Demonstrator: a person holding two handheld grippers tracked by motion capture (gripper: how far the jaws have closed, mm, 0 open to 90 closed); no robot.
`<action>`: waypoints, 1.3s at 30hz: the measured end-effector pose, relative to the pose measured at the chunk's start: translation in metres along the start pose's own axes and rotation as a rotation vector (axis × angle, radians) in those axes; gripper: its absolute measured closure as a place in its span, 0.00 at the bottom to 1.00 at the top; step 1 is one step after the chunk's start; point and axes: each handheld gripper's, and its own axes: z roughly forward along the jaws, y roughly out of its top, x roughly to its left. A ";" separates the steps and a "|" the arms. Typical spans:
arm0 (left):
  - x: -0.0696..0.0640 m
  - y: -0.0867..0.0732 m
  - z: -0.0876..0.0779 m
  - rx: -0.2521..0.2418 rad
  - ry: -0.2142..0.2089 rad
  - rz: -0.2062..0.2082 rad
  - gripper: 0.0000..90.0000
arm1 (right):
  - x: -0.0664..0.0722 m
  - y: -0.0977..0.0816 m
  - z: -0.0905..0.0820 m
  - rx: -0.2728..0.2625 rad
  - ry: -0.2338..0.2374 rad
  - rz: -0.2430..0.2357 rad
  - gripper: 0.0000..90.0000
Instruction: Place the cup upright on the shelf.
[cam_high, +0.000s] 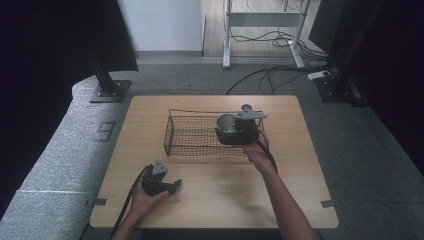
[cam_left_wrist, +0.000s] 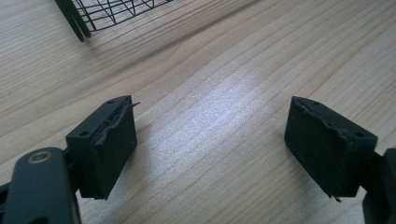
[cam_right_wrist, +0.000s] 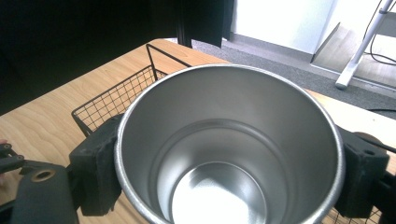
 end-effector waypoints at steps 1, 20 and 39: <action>0.000 0.000 0.000 0.000 0.000 0.000 0.19 | -0.001 0.000 0.001 0.004 0.000 0.002 0.16; 0.000 0.000 0.000 -0.001 -0.001 -0.001 0.19 | -0.019 -0.004 0.021 0.037 -0.024 0.032 0.16; 0.000 0.000 0.000 0.000 0.000 0.000 0.19 | -0.035 -0.012 0.042 0.075 -0.061 0.070 0.16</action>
